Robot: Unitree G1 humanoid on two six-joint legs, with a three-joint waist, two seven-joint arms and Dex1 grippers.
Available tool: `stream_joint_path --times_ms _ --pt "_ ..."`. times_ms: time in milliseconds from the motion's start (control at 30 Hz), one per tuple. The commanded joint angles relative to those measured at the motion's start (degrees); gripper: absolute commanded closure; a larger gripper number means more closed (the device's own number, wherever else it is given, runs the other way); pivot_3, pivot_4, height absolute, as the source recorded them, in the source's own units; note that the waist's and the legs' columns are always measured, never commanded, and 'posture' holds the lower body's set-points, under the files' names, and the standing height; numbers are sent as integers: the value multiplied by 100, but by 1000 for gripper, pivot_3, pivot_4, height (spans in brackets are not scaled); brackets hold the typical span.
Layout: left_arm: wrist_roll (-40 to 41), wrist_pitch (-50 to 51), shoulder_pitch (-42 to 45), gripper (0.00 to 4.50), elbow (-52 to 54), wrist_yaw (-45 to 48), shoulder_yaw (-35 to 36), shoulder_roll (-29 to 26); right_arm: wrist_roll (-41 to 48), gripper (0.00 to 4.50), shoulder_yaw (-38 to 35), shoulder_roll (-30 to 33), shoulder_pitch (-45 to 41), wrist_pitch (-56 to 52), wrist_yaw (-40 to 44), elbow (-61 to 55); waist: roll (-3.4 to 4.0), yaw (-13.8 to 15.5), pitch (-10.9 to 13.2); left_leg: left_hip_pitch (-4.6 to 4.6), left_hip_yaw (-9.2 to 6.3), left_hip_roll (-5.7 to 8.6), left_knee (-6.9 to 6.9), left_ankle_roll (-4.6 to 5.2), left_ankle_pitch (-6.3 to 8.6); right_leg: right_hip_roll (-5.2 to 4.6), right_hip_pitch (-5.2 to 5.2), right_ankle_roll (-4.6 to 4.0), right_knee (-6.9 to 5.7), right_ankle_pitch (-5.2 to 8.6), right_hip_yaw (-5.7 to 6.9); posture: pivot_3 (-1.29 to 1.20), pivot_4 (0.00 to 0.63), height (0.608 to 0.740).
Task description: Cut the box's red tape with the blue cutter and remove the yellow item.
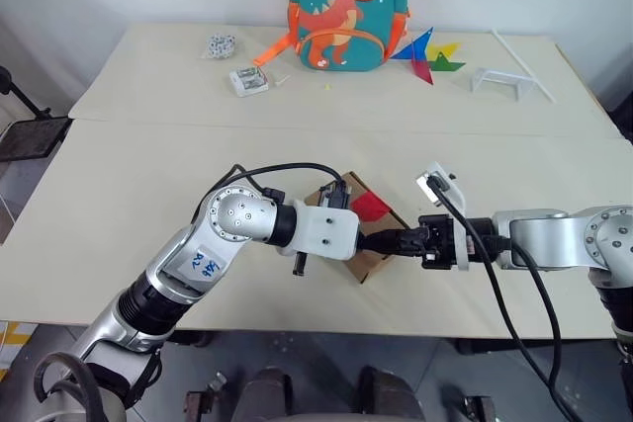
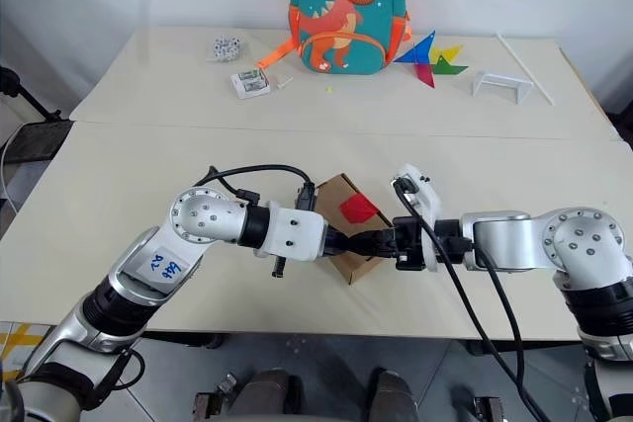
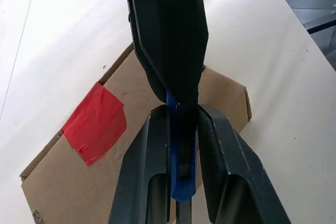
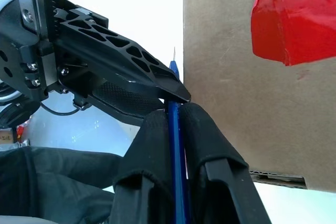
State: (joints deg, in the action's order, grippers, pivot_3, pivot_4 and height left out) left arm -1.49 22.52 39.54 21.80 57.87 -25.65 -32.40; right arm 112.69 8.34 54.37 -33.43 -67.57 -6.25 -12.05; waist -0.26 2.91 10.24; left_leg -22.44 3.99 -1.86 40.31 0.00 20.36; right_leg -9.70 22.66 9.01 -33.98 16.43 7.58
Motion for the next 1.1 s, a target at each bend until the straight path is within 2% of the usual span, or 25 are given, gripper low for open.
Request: stream_joint_path --times_ms 33,133,200,233,333,467,533,700,867,933,1100 --pt "16 -70 67 4088 243 -26 104 37 31 4410 -34 -28 -39 -29 -27 -71 0 1 0 0 0 0 0 0 0 0 0 0 0 0 0 0 150 740" --pt "70 -36 51 4088 251 -34 136 65 31 4410 -36 -33 -49 -37 -32 -53 0 2 0 0 0 0 0 0 0 0 0 0 0 0 0 0 150 740" --pt "198 44 25 3376 287 8 198 76 31 4410 -47 -27 -51 -42 -22 -40 0 1 0 0 0 0 0 0 0 0 0 0 0 0 0 0 150 740" --pt "293 63 6 3219 306 42 249 81 31 4410 -58 -17 -53 -49 -3 -37 0 1 0 0 0 0 0 0 0 0 0 0 0 0 0 0 150 740" --pt "580 86 -41 2316 337 43 526 93 31 4410 -109 19 -55 -70 59 -29 0 -1 0 0 0 0 0 0 0 0 0 0 -1 0 0 0 150 740" --pt "1234 204 -290 1105 511 425 1087 -295 31 4410 -277 135 -32 -123 312 -49 0 -13 0 0 -1 -1 0 0 0 0 0 0 -1 0 0 0 150 740" --pt "1442 164 -428 1065 545 585 1270 -503 31 4410 -358 187 -22 -127 419 -39 0 -21 0 1 -1 -1 -1 0 0 0 1 0 -2 0 0 0 150 740" --pt "2608 406 -1256 1065 652 1027 2528 -1150 31 4410 -861 402 140 -81 860 -182 0 -36 0 1 -2 -2 -2 0 0 0 1 0 -4 0 0 0 150 740" --pt "2812 371 -1973 1065 346 1198 3162 -1741 31 4410 -1335 605 401 -15 1301 -398 0 -5 0 2 -1 -2 -2 0 0 0 1 0 -3 0 -1 0 150 740" --pt "2898 345 -2091 1065 111 1103 3346 -1744 31 4410 -1530 693 503 27 1421 -451 0 13 0 2 -1 -2 -2 0 0 0 -1 0 -1 0 -1 0 150 740" --pt "3318 731 -1758 1065 -309 510 3530 -1267 -58 4410 -2269 1034 839 235 1534 -625 -1 9 0 2 -1 -1 0 0 0 0 -2 1 -1 0 -3 0 150 740"
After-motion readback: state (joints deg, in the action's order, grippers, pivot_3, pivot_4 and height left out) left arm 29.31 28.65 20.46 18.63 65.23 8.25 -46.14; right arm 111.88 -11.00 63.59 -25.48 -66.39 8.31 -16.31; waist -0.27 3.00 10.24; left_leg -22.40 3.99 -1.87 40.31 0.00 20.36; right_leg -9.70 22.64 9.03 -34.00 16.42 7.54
